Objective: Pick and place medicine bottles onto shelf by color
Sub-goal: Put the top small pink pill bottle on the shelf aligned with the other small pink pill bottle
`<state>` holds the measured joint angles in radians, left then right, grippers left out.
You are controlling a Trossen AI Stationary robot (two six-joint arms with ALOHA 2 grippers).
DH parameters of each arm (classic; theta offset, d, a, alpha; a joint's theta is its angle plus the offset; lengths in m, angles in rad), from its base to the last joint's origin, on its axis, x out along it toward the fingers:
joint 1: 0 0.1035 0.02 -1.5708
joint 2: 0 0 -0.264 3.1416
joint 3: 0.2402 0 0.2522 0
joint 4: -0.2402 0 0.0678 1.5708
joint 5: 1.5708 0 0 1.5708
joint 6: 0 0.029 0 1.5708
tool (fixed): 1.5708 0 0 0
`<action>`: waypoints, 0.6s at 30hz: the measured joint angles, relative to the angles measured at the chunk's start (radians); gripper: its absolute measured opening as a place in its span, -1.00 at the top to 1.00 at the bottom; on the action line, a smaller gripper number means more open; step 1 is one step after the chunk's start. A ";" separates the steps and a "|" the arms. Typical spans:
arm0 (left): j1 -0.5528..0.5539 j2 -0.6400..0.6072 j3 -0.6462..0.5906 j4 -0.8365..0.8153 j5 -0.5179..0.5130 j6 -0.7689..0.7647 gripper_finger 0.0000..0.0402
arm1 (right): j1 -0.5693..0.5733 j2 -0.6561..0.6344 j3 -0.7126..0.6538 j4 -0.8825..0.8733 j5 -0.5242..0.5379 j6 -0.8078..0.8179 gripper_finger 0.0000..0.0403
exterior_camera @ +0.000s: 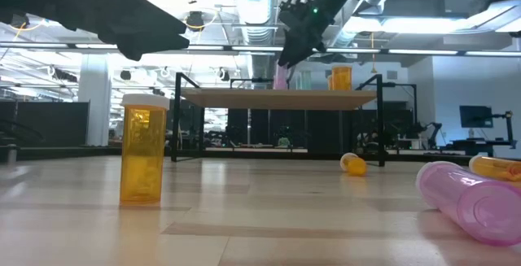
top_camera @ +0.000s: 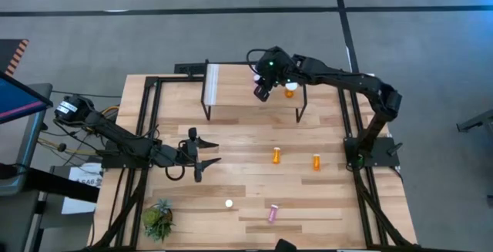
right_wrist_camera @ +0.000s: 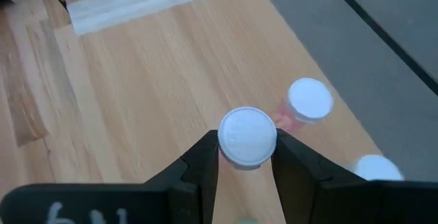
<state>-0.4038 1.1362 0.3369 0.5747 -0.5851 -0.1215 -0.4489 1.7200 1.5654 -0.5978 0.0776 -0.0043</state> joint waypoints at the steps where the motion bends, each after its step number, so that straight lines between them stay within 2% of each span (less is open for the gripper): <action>1: 0.000 0.000 0.000 0.000 0.000 0.000 -0.12 | 0.002 0.004 0.000 -0.002 0.000 0.001 0.32; 18: 0.000 0.000 0.000 -0.008 0.002 -0.004 -0.12 | 0.003 0.065 0.002 0.013 -0.001 -0.005 0.27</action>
<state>-0.4042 1.1362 0.3370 0.5671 -0.5835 -0.1257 -0.4454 1.7851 1.5673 -0.5849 0.0769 -0.0090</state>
